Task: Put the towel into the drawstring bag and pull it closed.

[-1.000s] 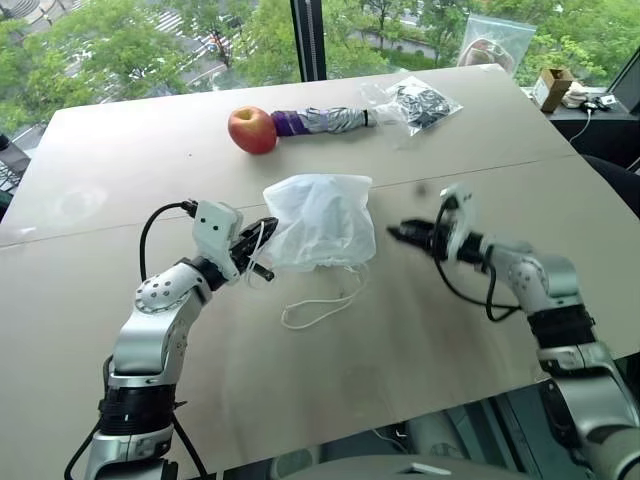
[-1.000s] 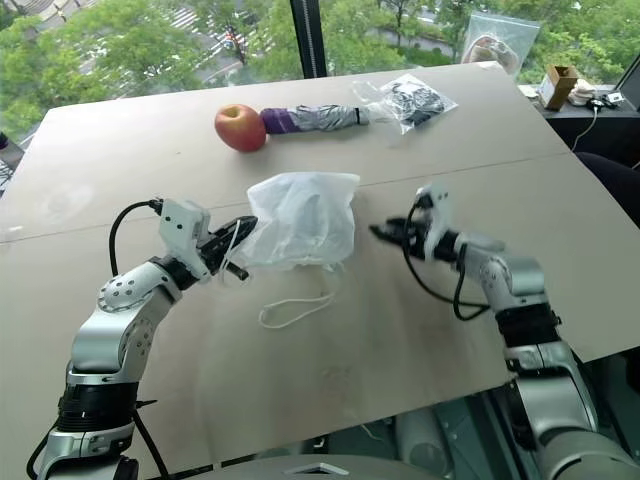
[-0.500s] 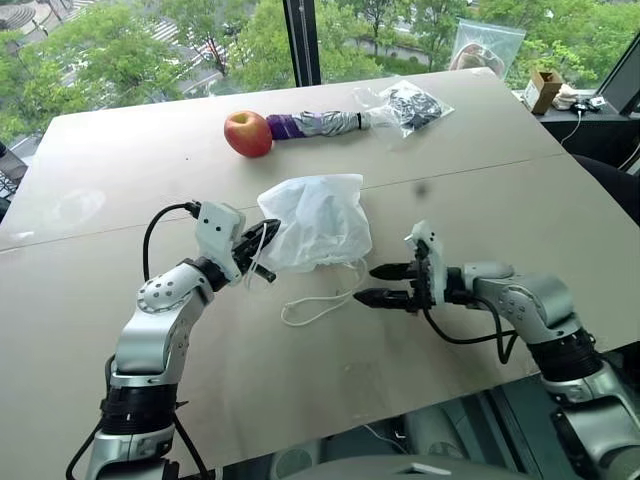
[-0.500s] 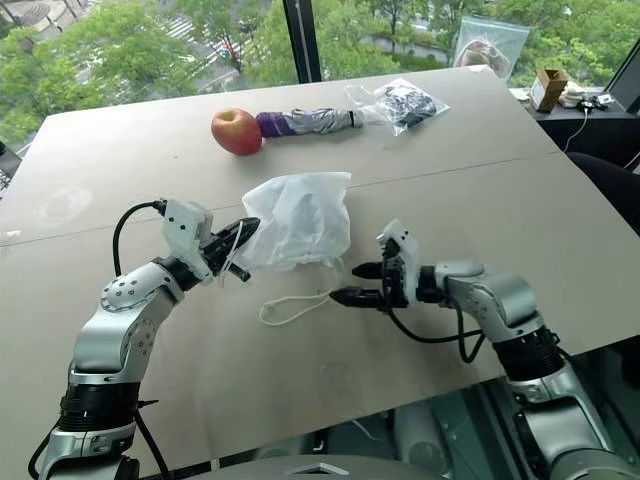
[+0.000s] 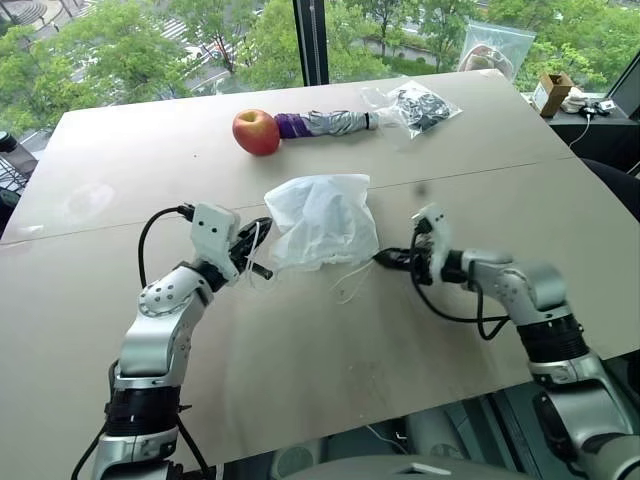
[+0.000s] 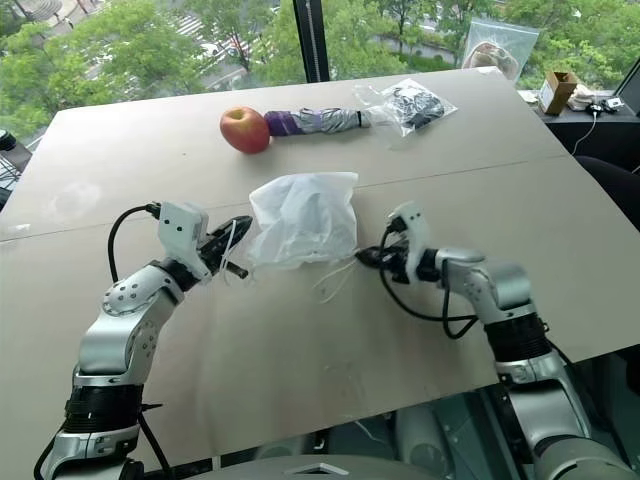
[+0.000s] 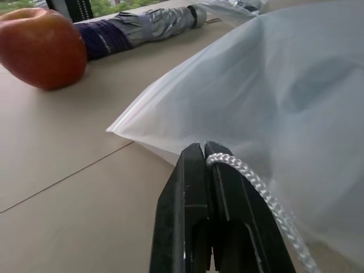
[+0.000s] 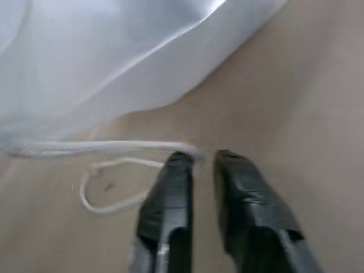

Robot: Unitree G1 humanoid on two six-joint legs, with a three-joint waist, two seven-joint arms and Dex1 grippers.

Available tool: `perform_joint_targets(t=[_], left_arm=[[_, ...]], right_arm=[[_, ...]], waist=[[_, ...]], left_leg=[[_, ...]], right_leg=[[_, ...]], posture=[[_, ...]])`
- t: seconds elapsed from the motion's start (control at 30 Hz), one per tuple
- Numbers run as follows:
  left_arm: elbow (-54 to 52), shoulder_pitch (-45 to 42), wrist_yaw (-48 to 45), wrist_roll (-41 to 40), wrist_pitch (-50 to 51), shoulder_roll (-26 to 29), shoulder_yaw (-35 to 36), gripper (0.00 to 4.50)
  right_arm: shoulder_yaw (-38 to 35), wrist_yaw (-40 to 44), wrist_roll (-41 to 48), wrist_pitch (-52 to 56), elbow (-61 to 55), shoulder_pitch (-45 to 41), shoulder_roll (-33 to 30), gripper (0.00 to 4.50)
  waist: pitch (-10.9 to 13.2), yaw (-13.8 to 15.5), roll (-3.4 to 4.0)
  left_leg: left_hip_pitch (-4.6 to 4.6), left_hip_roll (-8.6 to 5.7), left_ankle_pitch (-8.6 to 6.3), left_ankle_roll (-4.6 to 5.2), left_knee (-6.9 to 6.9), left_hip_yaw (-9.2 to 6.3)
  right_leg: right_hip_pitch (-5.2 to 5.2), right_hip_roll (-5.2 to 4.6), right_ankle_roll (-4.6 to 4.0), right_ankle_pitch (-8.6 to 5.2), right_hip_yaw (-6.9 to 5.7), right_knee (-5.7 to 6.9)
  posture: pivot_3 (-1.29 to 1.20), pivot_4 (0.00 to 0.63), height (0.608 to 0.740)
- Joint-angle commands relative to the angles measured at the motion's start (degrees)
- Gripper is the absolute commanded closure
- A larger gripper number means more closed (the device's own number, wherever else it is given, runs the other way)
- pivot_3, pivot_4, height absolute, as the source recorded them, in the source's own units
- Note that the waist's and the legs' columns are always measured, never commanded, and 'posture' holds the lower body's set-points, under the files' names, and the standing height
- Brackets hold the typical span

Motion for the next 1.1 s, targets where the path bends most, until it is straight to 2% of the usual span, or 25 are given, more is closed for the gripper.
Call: perform_joint_targets(t=[0.03,0.17,0.27,0.43,0.53,0.63,0.73,0.97,1.03,1.1], left_arm=[[1.4,-2.4,4.4,2.5,-4.3,-0.1,3.3,4.5],[4.7,-4.5,9.6,5.9,-8.1,0.2,5.6,4.5],[5.7,-5.2,10.5,6.7,-9.1,0.0,5.8,4.5],[5.5,-5.2,10.3,7.1,-9.6,-0.7,4.9,4.5],[5.5,-5.2,11.1,7.9,-10.2,-0.5,5.2,4.5],[6.6,-5.9,14.3,9.6,-10.8,-0.1,7.2,4.5],[7.1,-5.9,16.9,11.1,-11.4,0.0,7.9,4.5],[5.9,-5.5,22.7,13.8,-11.6,-1.7,8.3,4.5],[5.5,-5.4,23.9,14.3,-11.4,-2.5,8.0,4.5],[5.0,-5.3,23.7,14.2,-11.4,-3.0,7.4,4.5]], right_arm=[[-3.6,2.4,-0.2,-2.5,0.0,-2.0,-2.7,4.47],[-5.7,3.3,-3.1,-6.1,3.4,-4.6,-7.0,4.47],[-7.4,4.5,-2.1,-6.4,3.9,-5.8,-7.7,4.47],[-6.0,7.7,-3.1,-8.0,1.4,-3.7,-8.5,4.47],[-7.2,2.9,-7.0,-13.2,4.5,-4.6,-6.9,4.47],[-9.8,-7.8,-14.2,-23.9,13.8,-8.4,-5.2,4.47],[-14.1,-18.2,-16.7,-32.3,21.5,-11.9,-2.4,4.47],[-14.4,-33.5,-27.4,-49.8,26.0,-11.8,1.3,4.47],[-14.7,-34.8,-28.2,-51.8,26.7,-11.8,1.8,4.47],[-13.7,-28.5,-25.1,-49.7,25.9,-11.5,2.7,4.47]], waist=[[0.0,0.0,0.0],[0.0,0.0,0.0],[0.0,0.0,-0.01],[0.0,0.0,-0.01],[0.0,0.0,-0.01],[0.0,-0.1,0.0],[0.0,-0.1,-0.01],[0.0,-0.1,-0.01],[0.0,-0.1,-0.01],[0.0,-0.1,-0.01]], left_leg=[[0.0,0.01,0.0,0.0,0.0,-0.01],[-0.02,0.0,0.0,0.0,-0.02,0.04],[-0.04,-0.01,0.0,0.0,-0.02,0.07],[-0.03,0.02,0.0,0.0,-0.06,0.02],[-0.05,0.0,0.0,0.0,-0.04,0.05],[-0.01,0.0,0.0,0.0,-0.02,0.09],[0.0,-0.01,0.0,-0.01,-0.03,0.11],[-0.21,0.01,0.01,-0.04,-0.13,0.19],[-0.27,0.0,0.01,-0.04,-0.13,0.18],[-0.27,-0.02,0.01,-0.04,-0.12,0.16]], right_leg=[[0.0,0.0,0.0,0.0,-0.01,0.0],[0.0,-0.02,0.0,0.0,0.0,-0.03],[0.0,-0.05,0.01,0.0,0.01,-0.06],[-0.01,-0.03,0.0,0.0,-0.03,-0.05],[-0.01,-0.05,0.01,0.01,0.0,-0.05],[0.0,-0.05,0.01,0.01,0.03,-0.04],[-0.02,-0.05,0.0,0.01,0.06,-0.02],[-0.34,-0.11,0.0,0.02,0.13,0.01],[-0.39,-0.15,0.0,0.02,0.15,0.0],[-0.39,-0.21,0.01,0.02,0.18,-0.02]], posture=[[0.0,0.15,0.74],[0.0,0.15,0.74],[0.0,0.15,0.74],[0.0,0.15,0.74],[0.0,0.15,0.74],[0.0,0.15,0.74],[0.0,0.15,0.74],[0.0,0.15,0.74],[0.0,0.15,0.74],[0.0,0.15,0.74]])
